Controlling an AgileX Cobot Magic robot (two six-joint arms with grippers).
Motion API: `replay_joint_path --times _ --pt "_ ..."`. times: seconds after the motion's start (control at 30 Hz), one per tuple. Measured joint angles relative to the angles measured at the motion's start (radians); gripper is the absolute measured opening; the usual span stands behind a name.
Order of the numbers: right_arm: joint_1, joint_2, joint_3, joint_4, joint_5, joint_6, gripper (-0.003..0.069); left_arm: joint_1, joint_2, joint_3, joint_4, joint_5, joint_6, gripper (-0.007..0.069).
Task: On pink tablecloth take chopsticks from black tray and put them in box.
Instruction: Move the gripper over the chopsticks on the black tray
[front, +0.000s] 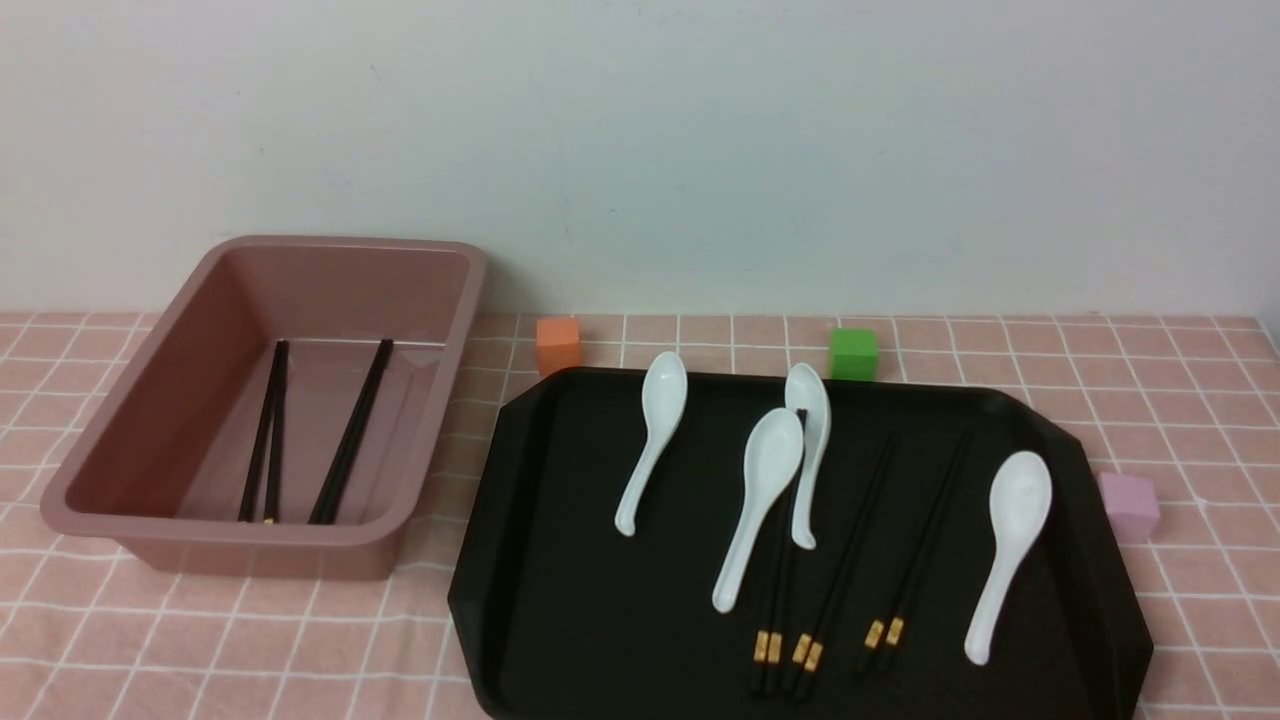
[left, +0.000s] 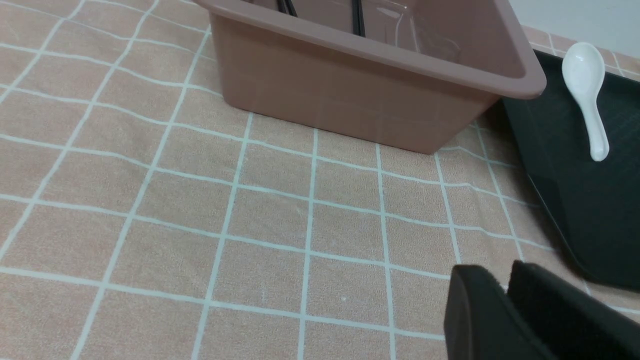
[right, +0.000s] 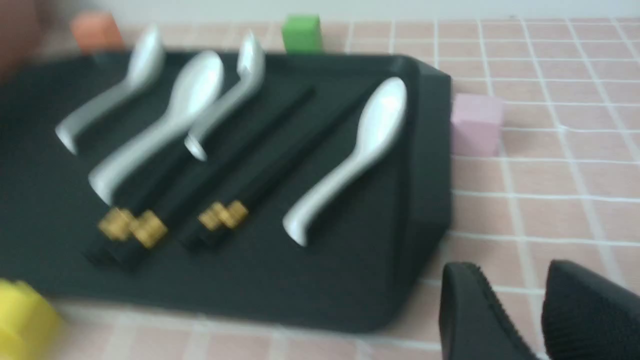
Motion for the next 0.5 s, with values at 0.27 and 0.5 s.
replay_joint_path --times 0.27,0.5 --pt "0.0 0.0 0.001 0.331 -0.309 0.234 0.024 0.0 0.0 0.0 0.0 0.0 0.0 0.0114" --pt "0.0 0.054 -0.128 0.333 -0.134 0.234 0.0206 0.0 0.0 0.0 0.0 0.0 0.0 0.0122"
